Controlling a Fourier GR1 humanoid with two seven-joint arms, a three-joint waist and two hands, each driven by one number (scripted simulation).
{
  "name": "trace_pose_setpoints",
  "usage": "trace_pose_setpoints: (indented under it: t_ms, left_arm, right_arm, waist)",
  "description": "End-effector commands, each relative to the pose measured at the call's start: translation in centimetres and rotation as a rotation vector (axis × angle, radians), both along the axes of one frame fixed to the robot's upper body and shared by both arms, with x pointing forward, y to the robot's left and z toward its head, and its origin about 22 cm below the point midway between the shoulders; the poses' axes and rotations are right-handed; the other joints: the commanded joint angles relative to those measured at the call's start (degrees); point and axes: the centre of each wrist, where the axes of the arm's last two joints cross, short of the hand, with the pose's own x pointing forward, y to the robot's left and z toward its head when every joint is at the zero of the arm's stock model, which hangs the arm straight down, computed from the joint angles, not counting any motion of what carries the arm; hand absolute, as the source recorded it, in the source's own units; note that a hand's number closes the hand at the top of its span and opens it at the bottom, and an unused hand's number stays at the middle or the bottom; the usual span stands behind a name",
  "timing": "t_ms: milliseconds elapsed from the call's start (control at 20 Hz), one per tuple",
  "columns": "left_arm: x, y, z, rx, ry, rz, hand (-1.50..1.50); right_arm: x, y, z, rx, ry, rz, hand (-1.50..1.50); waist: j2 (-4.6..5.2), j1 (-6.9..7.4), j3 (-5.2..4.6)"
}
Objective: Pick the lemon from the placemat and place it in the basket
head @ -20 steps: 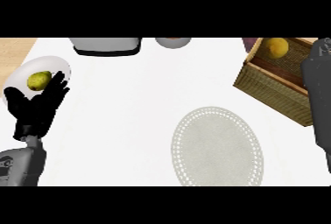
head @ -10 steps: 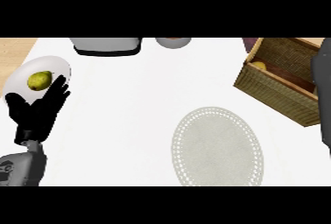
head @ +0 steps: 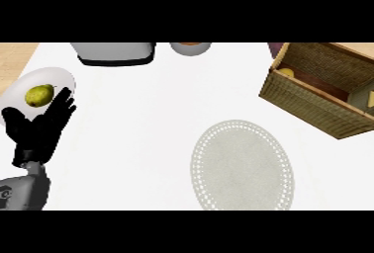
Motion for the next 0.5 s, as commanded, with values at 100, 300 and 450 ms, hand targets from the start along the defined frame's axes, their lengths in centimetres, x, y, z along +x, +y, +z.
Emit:
trace_pose_setpoints:
  t_ms: [100,300,450]
  left_arm:
    - [-0.2,0.8,-0.3,-0.010,-0.006,0.022,0.00]
    - [0.4,1.3,-0.4,0.008,0.000,0.045,0.00]
    - [-0.8,1.3,0.0,0.012,-0.009,0.044,0.00]
  right_arm:
    - [-7.8,-5.0,-0.8,0.059,-0.005,0.091,-1.50]
    - [-13.2,-7.1,0.0,0.047,0.074,0.145,-1.50]
    - [-17.1,-9.4,-2.2,0.033,0.116,0.160,-1.50]
  waist:
    - [-0.09,-1.11,0.04]
    - [-0.12,-1.99,-0.02]
    - [-0.12,-1.09,0.05]
